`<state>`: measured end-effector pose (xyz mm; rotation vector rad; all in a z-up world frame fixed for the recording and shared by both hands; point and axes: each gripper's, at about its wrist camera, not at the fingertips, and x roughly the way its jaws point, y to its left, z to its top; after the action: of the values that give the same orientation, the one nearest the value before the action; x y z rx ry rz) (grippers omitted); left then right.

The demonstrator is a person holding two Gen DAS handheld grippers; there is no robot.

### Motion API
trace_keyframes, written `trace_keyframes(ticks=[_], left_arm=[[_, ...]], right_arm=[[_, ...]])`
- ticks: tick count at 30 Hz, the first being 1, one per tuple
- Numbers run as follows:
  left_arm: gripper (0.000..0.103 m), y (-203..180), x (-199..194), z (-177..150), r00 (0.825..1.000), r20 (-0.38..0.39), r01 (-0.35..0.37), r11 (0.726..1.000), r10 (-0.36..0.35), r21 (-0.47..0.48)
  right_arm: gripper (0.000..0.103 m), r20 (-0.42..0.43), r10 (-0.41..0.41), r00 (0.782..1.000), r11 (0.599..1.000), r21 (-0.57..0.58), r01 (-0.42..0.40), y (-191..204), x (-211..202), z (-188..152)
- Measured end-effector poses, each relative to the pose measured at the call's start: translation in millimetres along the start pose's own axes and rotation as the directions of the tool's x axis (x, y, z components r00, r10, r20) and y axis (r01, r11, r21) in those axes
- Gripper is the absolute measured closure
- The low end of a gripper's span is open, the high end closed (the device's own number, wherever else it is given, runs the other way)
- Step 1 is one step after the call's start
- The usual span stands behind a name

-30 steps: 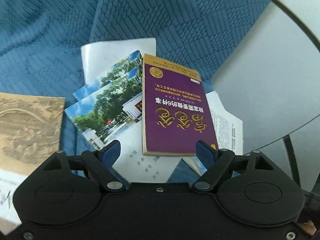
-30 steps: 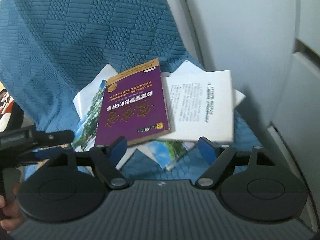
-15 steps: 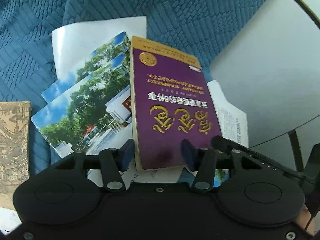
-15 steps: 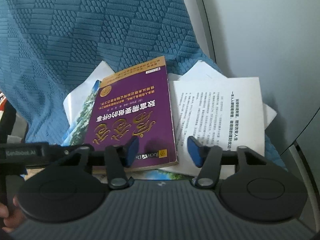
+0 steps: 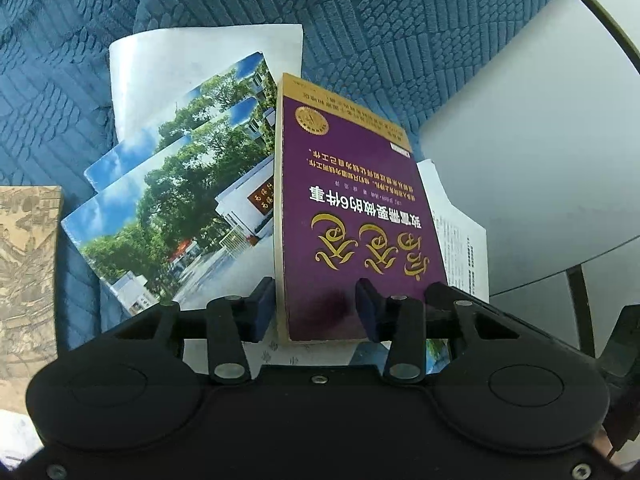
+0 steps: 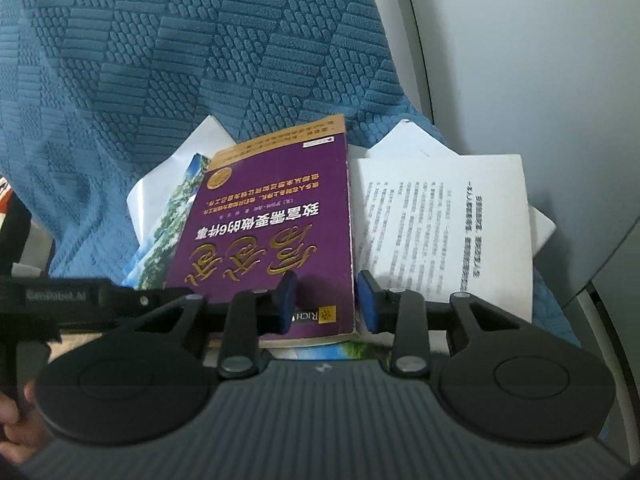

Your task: Organize objects

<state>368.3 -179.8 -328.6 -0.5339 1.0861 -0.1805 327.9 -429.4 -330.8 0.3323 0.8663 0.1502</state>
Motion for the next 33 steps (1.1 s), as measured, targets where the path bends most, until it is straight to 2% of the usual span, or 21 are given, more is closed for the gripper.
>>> trace_keyframes(ticks=[5,13,25,33], left_arm=[[0.063,-7,-7,-7,1.000,-0.017,-0.025,0.999,0.025,0.027],[0.063,-13,-5,-17,0.997,-0.079,0.000,0.997,-0.005,-0.071],[0.063,-16,-60,-92,0.993,-0.122,-0.020,0.996,0.010,-0.083],[0.063,2,-57,-122,0.990,-0.141,-0.015,0.988,-0.007,-0.155]], right_arm=[[0.067,-0.017,-0.002,1.000,1.000,0.014,0.002,6,-15,-11],[0.067,-0.023,0.019,1.000,0.999,0.050,-0.018,8,-57,-36],[0.069,-0.025,0.009,1.000,0.998,0.062,-0.008,25,-124,-91],[0.075,-0.085,-0.007,0.996,0.997,0.082,0.014,11,-124,-129]])
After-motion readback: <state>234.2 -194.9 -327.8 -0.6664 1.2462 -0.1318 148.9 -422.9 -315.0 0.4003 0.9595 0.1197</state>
